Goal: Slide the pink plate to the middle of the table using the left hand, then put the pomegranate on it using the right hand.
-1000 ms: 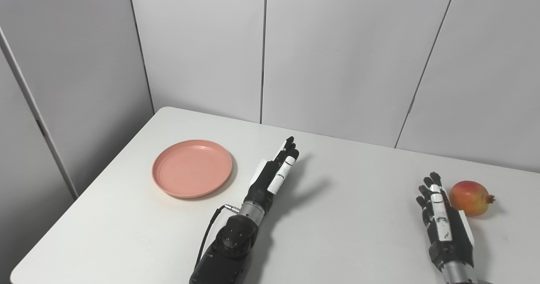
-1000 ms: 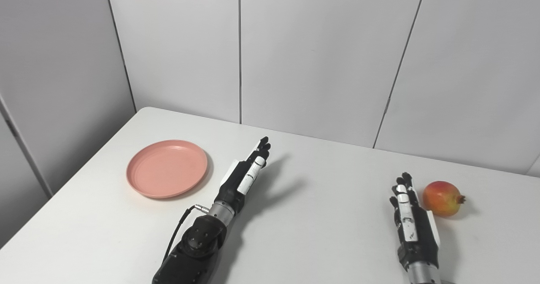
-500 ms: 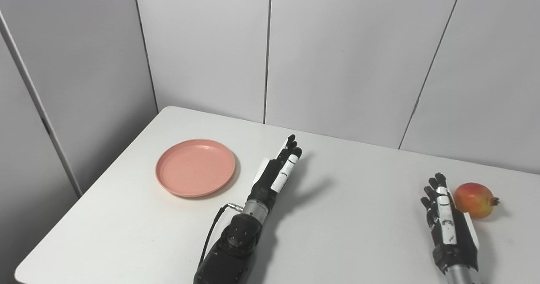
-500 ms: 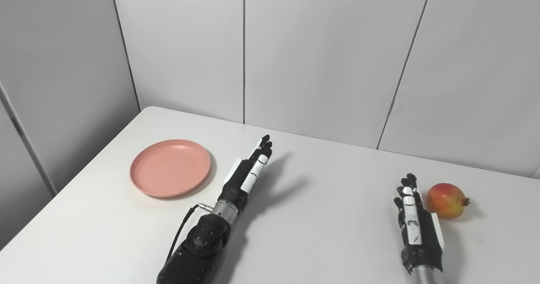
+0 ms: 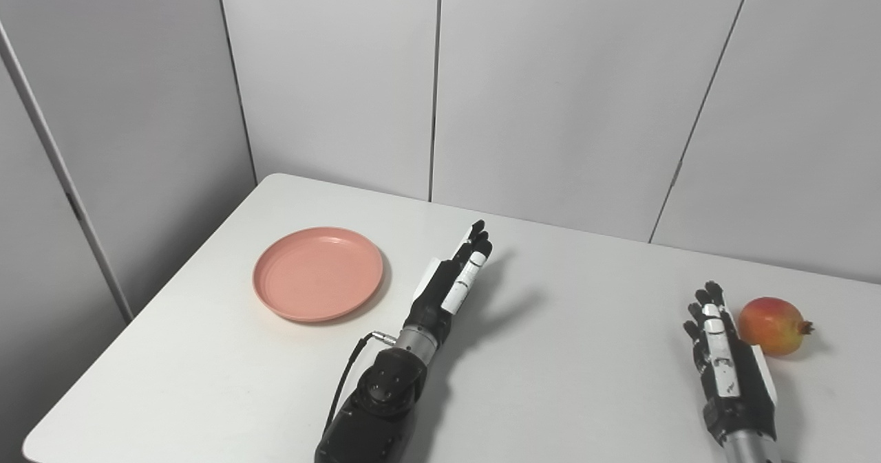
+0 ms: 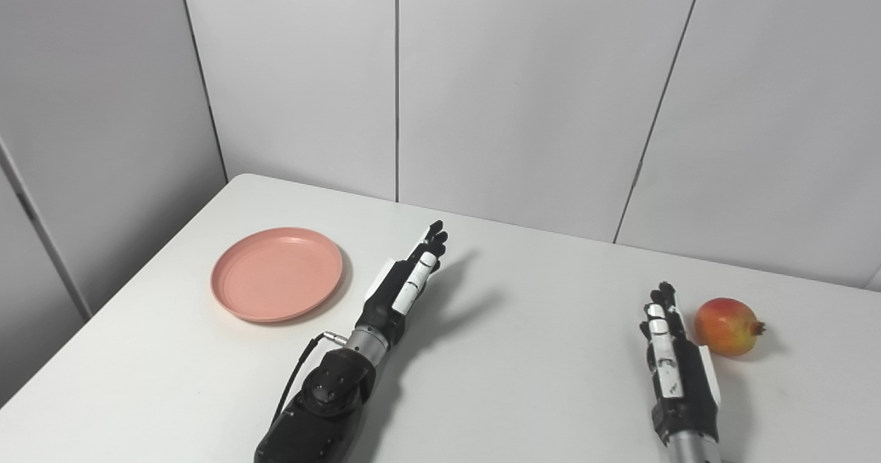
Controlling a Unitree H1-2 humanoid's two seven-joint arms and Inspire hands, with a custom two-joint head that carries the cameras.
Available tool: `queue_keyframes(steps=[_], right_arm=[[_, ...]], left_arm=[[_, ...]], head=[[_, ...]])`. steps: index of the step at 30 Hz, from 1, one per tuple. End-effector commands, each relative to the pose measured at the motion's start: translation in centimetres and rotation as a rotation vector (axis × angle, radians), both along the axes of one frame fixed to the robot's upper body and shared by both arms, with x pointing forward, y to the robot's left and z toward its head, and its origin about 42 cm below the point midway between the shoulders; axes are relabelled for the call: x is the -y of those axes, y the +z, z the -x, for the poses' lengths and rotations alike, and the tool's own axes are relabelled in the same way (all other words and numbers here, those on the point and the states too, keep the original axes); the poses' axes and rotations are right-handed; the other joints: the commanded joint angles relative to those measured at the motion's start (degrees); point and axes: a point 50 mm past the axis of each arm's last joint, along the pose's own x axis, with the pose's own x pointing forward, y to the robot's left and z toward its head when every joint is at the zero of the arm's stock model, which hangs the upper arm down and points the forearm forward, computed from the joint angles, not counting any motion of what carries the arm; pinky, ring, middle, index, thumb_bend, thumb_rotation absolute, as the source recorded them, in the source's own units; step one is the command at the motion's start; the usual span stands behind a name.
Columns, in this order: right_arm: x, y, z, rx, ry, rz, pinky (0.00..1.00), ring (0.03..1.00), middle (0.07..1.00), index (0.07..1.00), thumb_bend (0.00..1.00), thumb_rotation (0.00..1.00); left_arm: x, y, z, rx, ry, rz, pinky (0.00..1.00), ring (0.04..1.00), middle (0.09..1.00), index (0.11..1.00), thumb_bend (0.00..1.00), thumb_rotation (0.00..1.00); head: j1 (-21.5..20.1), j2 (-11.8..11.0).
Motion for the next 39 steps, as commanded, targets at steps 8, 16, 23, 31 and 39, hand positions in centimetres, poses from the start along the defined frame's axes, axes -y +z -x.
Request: queue_keyframes(steps=[8, 16, 23, 31, 39], right_arm=[[-0.3, 0.0, -0.1, 0.043, 0.007, -0.014, 1.0, 1.0, 1.0, 1.0, 0.48, 0.89], [-0.7, 0.0, -0.4, 0.043, 0.004, -0.018, 1.0, 0.999, 1.0, 1.0, 0.5, 0.88], [-0.6, 0.4, -0.5, 0.05, 0.011, -0.007, 1.0, 0.998, 1.0, 1.0, 0.51, 0.9], [-0.5, 0.4, -0.5, 0.057, 0.011, -0.014, 1.0, 1.0, 1.0, 1.0, 0.51, 0.89], [-0.4, 0.3, -0.4, 0.058, 0.012, -0.02, 1.0, 1.0, 1.0, 1.0, 0.49, 0.88]], left_arm=[[-1.3, 1.4, 0.4, 0.087, 0.072, 0.128, 0.97, 0.977, 0.987, 0.995, 0.65, 1.0], [-3.7, 4.3, -0.5, 0.137, 0.143, 0.135, 0.88, 0.919, 0.933, 0.931, 0.65, 1.0], [-5.7, 6.1, -1.1, 0.172, 0.19, 0.136, 0.84, 0.875, 0.885, 0.878, 0.66, 1.0], [-8.6, 8.0, -1.6, 0.212, 0.258, 0.057, 0.8, 0.829, 0.843, 0.855, 0.71, 1.0], [-11.8, 8.8, -1.9, 0.263, 0.332, -0.078, 0.79, 0.781, 0.799, 0.805, 0.71, 1.0]], head=[[-0.2, 0.1], [-0.6, -0.4], [-0.8, -0.6], [-0.5, -1.0], [0.0, -1.2]])
